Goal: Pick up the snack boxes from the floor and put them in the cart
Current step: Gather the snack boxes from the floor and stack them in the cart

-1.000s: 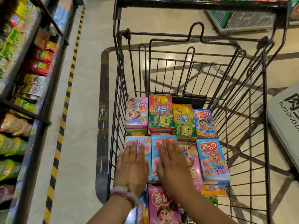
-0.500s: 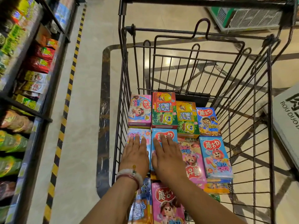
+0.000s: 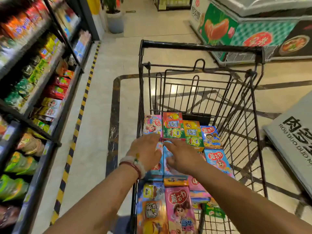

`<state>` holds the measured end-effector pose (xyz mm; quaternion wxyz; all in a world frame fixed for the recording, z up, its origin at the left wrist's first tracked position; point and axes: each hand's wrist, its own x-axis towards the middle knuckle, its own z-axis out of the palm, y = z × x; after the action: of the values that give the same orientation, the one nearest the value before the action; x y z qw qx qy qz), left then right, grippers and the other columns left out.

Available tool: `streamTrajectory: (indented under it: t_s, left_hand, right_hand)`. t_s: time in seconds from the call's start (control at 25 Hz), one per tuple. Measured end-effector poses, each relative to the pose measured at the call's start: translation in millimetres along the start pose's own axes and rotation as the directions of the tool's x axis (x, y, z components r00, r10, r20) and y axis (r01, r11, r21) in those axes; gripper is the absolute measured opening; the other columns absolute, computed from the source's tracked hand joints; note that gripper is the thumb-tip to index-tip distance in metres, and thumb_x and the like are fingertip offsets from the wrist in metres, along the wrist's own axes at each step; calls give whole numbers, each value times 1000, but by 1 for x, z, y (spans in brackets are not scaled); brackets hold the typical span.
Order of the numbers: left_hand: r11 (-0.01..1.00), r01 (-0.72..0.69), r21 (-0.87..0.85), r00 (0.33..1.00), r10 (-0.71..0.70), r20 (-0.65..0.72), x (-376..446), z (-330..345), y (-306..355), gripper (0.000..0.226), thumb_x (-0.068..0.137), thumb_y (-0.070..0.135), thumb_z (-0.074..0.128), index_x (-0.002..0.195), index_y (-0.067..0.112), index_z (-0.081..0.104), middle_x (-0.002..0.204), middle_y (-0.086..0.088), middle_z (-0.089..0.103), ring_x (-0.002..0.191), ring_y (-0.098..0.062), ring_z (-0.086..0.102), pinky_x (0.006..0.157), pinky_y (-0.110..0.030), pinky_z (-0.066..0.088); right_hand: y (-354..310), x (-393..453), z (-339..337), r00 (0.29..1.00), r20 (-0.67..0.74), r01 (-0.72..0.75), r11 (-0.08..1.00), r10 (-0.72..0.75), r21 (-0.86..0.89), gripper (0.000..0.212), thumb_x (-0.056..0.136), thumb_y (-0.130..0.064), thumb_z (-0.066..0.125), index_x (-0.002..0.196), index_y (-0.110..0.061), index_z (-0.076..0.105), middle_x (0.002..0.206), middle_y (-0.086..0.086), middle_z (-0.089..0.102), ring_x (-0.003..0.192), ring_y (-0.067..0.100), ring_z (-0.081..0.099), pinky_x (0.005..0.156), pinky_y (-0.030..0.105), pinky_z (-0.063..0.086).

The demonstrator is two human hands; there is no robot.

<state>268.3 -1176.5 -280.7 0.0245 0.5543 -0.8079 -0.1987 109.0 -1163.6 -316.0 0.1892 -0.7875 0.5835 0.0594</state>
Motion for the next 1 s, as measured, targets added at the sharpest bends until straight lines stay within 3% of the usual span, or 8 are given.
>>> streamTrajectory:
  t_s: [0.2, 0.36, 0.48, 0.56, 0.68, 0.8, 0.92, 1.0]
  left_hand:
    - [970, -159, 184, 952, 200, -232, -65, -104, 4, 87, 66, 72, 30, 137, 25, 45, 138, 0, 51, 128, -20, 44, 105, -35, 30]
    - [939, -101, 329, 956, 183, -231, -126, -166, 7, 110, 50, 80, 8, 148, 31, 20, 156, 5, 22, 142, -14, 20, 114, -31, 17]
    - [931, -43, 361, 953, 146, -265, -179, -189, 15, 108, 52, 82, 1, 149, 37, 14, 158, 8, 13, 144, -12, 12, 116, -33, 12]
    - [926, -7, 377, 949, 125, -290, -215, -195, 24, 114, 49, 88, -5, 149, 37, 13, 158, 9, 10, 144, -11, 10, 115, -33, 10]
    - [920, 61, 386, 933, 85, -350, -267, -193, 42, 109, 54, 84, -3, 149, 35, 17, 157, 6, 16, 143, -13, 15, 113, -31, 14]
    - [912, 147, 382, 924, 12, -383, -310, -176, 57, 116, 51, 93, -12, 149, 36, 16, 157, 6, 17, 144, -14, 15, 114, -34, 14]
    - [912, 258, 320, 909, -116, -401, -347, -154, 74, 120, 46, 90, -24, 149, 38, 11, 158, 10, 11, 145, -12, 8, 115, -35, 10]
    - [901, 324, 288, 887, -183, -424, -374, -139, 89, 119, 46, 90, -23, 149, 39, 10, 158, 12, 9, 145, -11, 7, 114, -32, 9]
  right_hand:
    - [-41, -71, -105, 977, -155, 118, 978, -145, -172, 66, 96, -49, 43, 152, -25, 18, 159, 4, 16, 144, 20, 18, 113, 30, 20]
    - [-85, -138, -173, 943, -270, 92, 931, -196, -353, 99, 67, -77, -2, 152, -29, 14, 158, 5, 17, 142, 23, 23, 112, 35, 25]
    - [-108, -181, -192, 917, -316, 86, 895, -243, -439, 113, 57, -86, -19, 152, -32, 12, 159, 4, 14, 143, 24, 18, 113, 38, 18]
    - [-120, -201, -192, 879, -378, 109, 893, -292, -436, 113, 59, -81, -24, 151, -31, 18, 157, 4, 21, 141, 25, 22, 113, 39, 18]
    - [-137, -226, -186, 838, -425, 174, 907, -342, -384, 106, 69, -80, -19, 148, -31, 30, 149, 5, 38, 134, 26, 36, 109, 41, 27]
    - [-146, -254, -176, 774, -473, 247, 888, -421, -388, 82, 90, -70, 2, 134, -24, 53, 125, 7, 62, 110, 28, 60, 91, 42, 47]
    - [-147, -281, -164, 784, -413, 333, 876, -463, -350, 87, 85, -74, -1, 138, -26, 49, 134, 8, 56, 121, 28, 52, 101, 41, 40]
    - [-149, -297, -154, 732, -399, 413, 825, -553, -386, 87, 81, -75, -2, 145, -32, 38, 146, 6, 44, 133, 26, 40, 109, 41, 29]
